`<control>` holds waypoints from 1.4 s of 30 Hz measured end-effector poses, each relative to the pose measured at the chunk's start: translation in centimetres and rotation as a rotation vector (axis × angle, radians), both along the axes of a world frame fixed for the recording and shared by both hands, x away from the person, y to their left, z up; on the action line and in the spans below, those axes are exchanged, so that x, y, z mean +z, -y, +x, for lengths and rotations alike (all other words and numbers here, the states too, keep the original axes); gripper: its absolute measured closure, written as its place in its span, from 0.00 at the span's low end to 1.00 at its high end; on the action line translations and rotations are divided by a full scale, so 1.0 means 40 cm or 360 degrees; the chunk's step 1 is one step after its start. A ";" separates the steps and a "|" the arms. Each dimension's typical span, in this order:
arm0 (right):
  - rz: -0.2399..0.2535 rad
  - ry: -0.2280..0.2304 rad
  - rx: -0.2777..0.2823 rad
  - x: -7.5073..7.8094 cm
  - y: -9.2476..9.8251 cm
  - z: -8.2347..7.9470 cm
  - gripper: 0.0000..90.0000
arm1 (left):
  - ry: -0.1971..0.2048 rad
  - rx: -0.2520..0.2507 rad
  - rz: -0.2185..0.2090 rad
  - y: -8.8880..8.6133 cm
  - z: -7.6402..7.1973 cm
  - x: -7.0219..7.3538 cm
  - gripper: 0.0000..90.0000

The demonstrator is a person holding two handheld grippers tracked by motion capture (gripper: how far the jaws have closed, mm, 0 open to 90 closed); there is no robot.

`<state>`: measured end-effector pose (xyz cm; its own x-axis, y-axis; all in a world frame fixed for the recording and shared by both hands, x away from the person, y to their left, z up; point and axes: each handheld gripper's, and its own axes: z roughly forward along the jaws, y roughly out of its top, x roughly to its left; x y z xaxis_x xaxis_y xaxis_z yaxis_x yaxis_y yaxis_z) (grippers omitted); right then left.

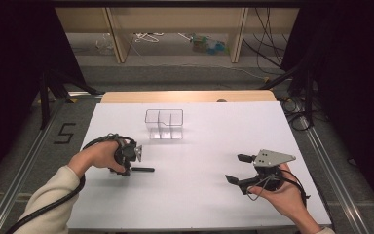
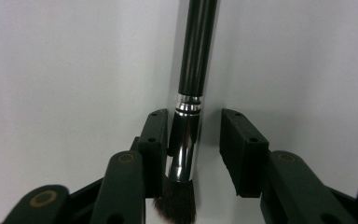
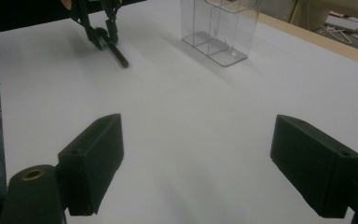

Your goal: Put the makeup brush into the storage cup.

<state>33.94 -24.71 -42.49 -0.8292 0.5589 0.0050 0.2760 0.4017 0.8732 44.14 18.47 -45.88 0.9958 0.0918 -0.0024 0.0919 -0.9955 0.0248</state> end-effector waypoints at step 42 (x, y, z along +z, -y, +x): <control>-0.0030 -0.0014 0.0015 -0.007 -0.007 -0.001 0.23 | 0.0005 -0.0034 -0.0038 -0.004 -0.023 0.040 0.85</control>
<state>33.91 -24.41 -42.75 -0.8343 0.5513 0.0019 0.2801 0.4208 0.8628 43.22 18.64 -44.29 0.9975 0.0702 -0.0013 0.0702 -0.9963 0.0490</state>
